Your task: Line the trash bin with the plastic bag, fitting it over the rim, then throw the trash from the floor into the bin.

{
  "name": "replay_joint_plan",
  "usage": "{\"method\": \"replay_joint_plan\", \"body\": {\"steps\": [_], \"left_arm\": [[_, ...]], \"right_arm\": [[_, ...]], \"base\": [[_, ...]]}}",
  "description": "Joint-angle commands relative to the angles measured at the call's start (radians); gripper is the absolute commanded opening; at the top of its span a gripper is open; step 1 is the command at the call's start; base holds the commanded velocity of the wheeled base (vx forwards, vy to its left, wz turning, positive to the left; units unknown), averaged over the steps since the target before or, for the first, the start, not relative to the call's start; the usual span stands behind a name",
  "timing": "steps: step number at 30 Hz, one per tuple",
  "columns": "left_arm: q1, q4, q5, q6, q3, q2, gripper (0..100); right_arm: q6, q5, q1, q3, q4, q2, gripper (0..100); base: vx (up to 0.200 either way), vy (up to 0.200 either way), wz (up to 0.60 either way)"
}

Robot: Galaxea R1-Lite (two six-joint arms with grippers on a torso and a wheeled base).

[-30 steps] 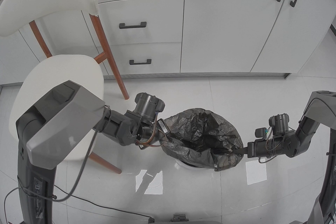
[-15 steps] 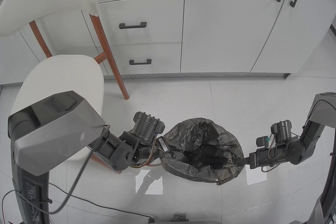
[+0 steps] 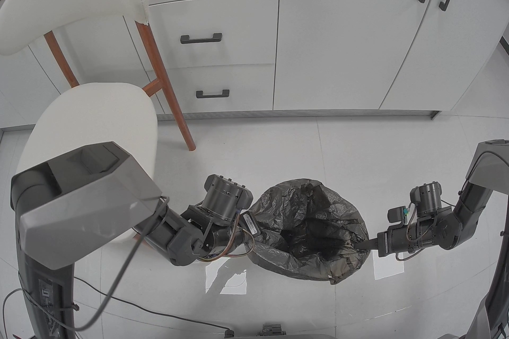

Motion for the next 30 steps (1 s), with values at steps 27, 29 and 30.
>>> {"method": "replay_joint_plan", "body": {"steps": [27, 29, 30], "left_arm": [[-0.025, -0.112, 0.059, 0.003, 0.046, -0.001, 100], [-0.025, -0.112, 0.06, 0.003, 0.057, -0.003, 100], [-0.023, -0.114, 0.062, 0.003, 0.061, -0.004, 100]], "right_arm": [[-0.026, 0.004, 0.004, 0.002, 0.001, -0.005, 100], [-0.026, 0.004, 0.004, 0.002, 0.001, -0.006, 100], [-0.025, 0.004, 0.004, 0.002, 0.001, -0.008, 100]], "base": [[0.0, 0.0, 0.0], [0.0, 0.0, 0.0], [0.0, 0.0, 0.0]]}}
